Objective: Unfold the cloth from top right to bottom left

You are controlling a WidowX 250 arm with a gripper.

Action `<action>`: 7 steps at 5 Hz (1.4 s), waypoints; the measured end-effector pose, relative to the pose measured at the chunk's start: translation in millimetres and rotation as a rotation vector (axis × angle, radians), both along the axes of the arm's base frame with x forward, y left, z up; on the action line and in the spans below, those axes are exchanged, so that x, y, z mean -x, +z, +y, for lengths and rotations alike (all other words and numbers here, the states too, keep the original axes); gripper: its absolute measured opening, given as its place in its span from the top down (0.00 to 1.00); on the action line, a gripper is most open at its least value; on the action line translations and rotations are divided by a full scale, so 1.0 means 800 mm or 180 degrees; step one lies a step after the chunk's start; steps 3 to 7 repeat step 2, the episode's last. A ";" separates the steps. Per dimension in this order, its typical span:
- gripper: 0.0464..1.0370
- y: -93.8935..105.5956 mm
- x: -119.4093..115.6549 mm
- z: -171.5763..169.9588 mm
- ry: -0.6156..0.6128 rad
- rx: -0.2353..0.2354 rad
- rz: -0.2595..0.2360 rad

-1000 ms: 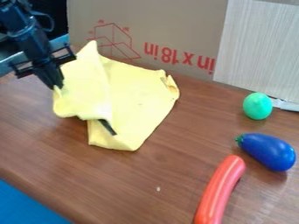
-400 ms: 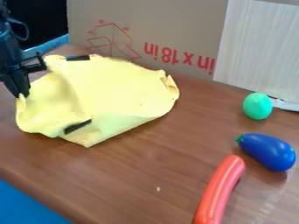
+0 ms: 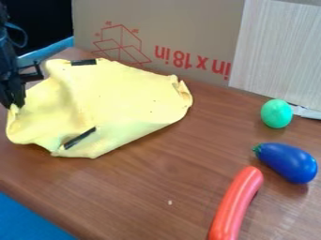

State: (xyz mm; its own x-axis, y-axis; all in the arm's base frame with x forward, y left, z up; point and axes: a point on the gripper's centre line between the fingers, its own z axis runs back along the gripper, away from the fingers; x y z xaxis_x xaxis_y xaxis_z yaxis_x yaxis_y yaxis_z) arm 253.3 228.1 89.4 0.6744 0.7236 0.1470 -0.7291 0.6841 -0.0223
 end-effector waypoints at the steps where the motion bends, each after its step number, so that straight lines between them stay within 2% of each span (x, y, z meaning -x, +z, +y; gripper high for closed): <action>1: 0.48 0.004 0.002 0.005 -0.0055 -0.0017 0.0008; 2: 0.19 0.018 0.003 0.014 -0.0080 -0.0165 -0.0067; 7: 0.19 0.018 0.003 0.014 -0.0080 -0.0165 -0.0067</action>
